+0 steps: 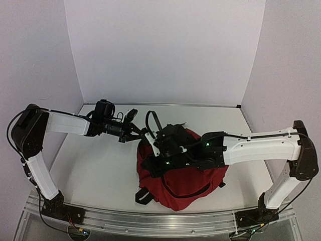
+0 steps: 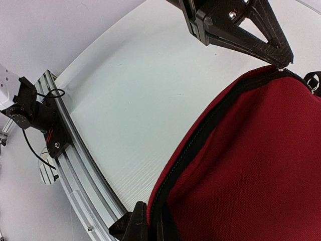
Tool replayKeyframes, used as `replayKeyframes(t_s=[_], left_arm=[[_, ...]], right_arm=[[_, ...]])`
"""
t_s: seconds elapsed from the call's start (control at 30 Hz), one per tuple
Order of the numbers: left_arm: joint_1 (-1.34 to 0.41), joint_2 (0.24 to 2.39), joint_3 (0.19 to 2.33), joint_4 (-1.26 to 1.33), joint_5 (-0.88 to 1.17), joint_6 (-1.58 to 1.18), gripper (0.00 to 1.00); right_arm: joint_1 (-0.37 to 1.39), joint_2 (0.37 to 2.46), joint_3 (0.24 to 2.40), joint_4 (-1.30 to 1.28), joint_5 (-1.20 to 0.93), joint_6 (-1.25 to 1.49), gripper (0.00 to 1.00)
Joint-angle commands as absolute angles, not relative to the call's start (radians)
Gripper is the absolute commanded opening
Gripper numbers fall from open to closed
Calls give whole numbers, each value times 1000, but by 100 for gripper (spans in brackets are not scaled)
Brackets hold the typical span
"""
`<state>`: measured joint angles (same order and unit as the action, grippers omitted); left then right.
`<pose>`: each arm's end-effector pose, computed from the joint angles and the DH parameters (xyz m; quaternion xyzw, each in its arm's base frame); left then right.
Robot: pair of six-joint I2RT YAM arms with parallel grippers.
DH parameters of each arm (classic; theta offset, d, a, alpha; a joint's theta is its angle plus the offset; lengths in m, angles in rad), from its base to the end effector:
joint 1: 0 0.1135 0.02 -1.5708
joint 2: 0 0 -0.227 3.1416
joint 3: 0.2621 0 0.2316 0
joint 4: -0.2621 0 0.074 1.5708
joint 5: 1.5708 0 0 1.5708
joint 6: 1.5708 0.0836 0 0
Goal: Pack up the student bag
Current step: Zip the student bag at the center of the board.
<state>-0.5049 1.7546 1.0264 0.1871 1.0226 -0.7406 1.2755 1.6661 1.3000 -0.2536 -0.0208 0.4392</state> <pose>0.2886 -0.2410 0.1720 0.1500 0.7821 -0.5964 0.1004 0.1148 0.3834 0.2239 -0.3653 0.8105 0.3522 0.2926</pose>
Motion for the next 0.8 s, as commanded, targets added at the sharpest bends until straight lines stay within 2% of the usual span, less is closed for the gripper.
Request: replayKeyframes(t_s=[0.0, 0.77], left_arm=[[-414, 1760, 1117, 353, 852, -723, 0], [-447, 2111, 1434, 430, 794, -721, 0]], right_arm=[[1334, 1562, 1310, -207, -296, 461, 0], [1348, 1593, 1326, -164, -272, 431, 0]])
